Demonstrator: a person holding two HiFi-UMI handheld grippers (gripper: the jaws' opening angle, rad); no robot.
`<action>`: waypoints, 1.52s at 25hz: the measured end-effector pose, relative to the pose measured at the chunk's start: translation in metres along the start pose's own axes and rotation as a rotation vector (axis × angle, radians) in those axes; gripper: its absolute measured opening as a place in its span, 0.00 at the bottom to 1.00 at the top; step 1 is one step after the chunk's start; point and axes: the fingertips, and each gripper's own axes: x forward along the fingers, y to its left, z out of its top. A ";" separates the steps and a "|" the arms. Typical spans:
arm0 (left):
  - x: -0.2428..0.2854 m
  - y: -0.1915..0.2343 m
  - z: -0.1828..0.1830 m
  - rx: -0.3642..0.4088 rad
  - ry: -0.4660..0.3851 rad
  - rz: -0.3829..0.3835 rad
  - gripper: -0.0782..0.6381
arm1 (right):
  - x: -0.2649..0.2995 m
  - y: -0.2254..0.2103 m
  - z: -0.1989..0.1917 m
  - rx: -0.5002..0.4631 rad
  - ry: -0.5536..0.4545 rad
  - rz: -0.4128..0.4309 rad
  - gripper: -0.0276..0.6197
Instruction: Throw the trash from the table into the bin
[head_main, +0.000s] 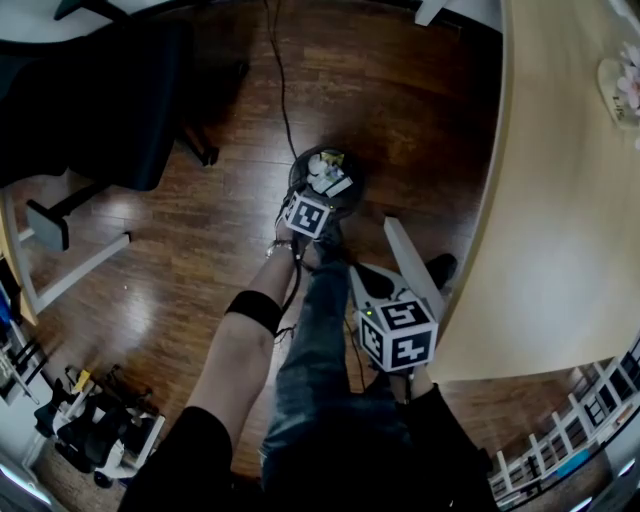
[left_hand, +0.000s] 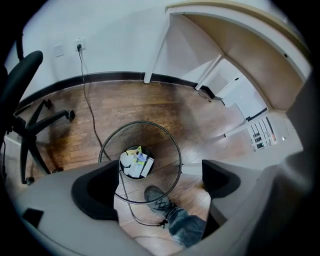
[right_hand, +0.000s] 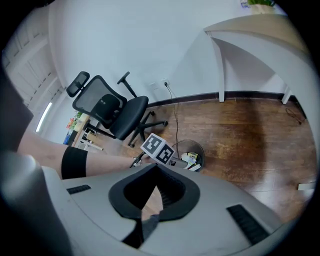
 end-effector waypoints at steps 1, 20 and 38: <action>-0.003 0.001 0.003 -0.002 -0.017 0.010 0.84 | -0.001 0.000 0.001 -0.001 -0.003 -0.001 0.06; -0.300 -0.131 0.044 0.161 -0.425 0.051 0.11 | -0.110 0.036 0.045 -0.087 -0.162 0.004 0.06; -0.416 -0.348 0.061 0.126 -0.642 0.095 0.11 | -0.308 -0.022 0.021 -0.248 -0.354 0.102 0.05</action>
